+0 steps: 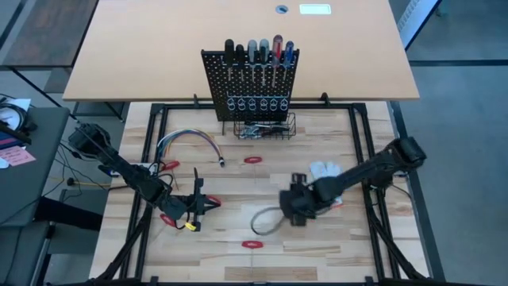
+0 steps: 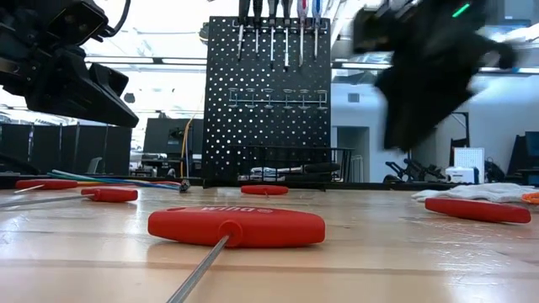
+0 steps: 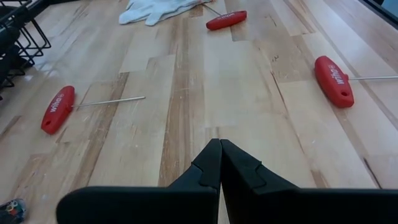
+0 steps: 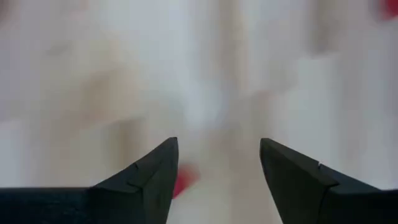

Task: Hang tools onto peg board
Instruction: Move the red hex key to the top middle of the table, then hang the red hex key onto the black pegboard

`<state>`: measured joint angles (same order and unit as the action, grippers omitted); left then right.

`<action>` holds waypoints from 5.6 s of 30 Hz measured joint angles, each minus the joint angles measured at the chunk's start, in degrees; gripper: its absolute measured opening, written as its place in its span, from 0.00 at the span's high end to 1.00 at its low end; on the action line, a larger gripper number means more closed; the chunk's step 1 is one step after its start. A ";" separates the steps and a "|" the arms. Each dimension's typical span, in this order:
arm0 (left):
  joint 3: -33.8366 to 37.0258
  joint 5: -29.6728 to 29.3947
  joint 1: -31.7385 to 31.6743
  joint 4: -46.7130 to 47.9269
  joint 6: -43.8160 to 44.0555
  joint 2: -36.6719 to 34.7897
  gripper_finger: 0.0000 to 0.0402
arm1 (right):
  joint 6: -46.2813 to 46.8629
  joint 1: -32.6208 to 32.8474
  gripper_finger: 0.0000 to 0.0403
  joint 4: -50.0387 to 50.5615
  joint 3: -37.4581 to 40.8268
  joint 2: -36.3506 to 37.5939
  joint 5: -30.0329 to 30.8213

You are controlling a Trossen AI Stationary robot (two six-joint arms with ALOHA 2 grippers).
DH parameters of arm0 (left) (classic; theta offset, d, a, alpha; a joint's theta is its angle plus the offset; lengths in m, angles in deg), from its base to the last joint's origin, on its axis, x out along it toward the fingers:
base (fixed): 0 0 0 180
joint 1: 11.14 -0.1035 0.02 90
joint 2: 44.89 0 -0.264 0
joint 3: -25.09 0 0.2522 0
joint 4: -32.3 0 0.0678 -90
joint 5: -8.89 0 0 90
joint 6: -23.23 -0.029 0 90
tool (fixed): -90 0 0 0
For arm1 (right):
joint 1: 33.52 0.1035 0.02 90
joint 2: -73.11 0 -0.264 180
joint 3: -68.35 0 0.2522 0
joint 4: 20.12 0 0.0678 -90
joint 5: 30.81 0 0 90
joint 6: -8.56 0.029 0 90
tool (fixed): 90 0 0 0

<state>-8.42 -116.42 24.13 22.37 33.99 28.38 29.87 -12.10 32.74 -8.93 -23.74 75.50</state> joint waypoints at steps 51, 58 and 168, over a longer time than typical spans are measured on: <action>0.01 -0.02 0.00 -0.57 -0.90 0.00 1.00 | -11.11 -20.04 0.56 -28.16 1.10 -7.48 -14.09; 0.00 -0.02 0.00 -0.54 -0.90 0.00 1.00 | -5.81 -22.26 0.50 -17.50 1.21 -7.48 -18.31; 0.02 0.00 -0.01 0.21 -0.52 0.00 1.00 | -22.69 -24.07 0.73 -29.26 -2.10 -18.37 -17.07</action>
<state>-8.40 -116.42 24.12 22.58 33.47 28.38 7.18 -36.17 3.48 -11.03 -42.11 58.42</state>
